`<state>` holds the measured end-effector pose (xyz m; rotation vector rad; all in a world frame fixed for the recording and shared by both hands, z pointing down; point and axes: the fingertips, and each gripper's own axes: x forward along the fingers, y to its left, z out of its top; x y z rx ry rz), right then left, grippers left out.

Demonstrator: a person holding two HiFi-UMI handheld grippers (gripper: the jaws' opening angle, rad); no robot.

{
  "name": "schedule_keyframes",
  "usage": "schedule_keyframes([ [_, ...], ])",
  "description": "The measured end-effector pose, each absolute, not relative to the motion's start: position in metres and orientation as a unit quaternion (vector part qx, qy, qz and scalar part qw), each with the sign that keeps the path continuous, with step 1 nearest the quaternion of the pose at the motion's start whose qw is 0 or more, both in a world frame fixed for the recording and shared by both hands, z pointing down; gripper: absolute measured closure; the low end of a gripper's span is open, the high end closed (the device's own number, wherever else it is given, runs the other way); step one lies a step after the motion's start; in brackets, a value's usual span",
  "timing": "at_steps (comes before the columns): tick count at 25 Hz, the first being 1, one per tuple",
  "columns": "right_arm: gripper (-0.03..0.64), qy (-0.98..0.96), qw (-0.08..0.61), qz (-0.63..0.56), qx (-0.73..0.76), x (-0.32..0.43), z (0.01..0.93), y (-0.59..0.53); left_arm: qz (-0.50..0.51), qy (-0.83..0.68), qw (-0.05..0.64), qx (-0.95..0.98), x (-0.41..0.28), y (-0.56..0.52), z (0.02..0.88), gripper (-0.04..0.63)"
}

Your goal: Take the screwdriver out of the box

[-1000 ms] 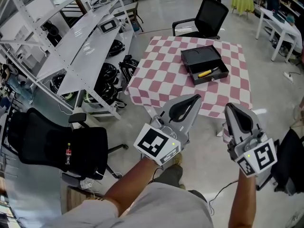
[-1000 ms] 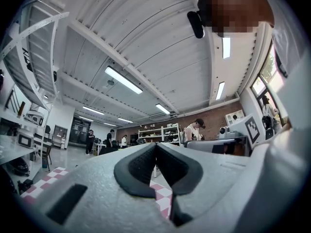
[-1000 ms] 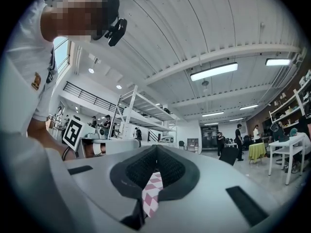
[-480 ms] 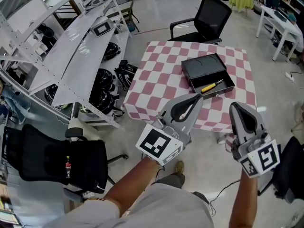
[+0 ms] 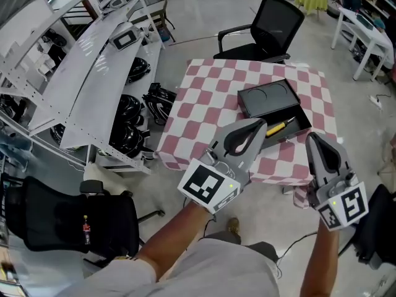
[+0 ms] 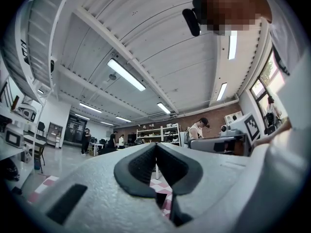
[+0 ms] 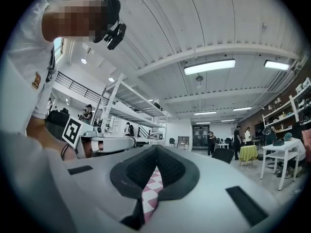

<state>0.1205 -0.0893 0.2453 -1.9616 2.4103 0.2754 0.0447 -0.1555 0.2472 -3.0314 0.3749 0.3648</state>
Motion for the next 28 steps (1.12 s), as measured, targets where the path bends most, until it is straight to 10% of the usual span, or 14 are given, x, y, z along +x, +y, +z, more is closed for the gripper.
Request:
schedule_keyframes([
  [28,0.604,0.81,-0.064,0.105,-0.574,0.191,0.255,-0.173,0.096,0.164,0.035,-0.981,0.112,-0.23,0.26,0.581],
])
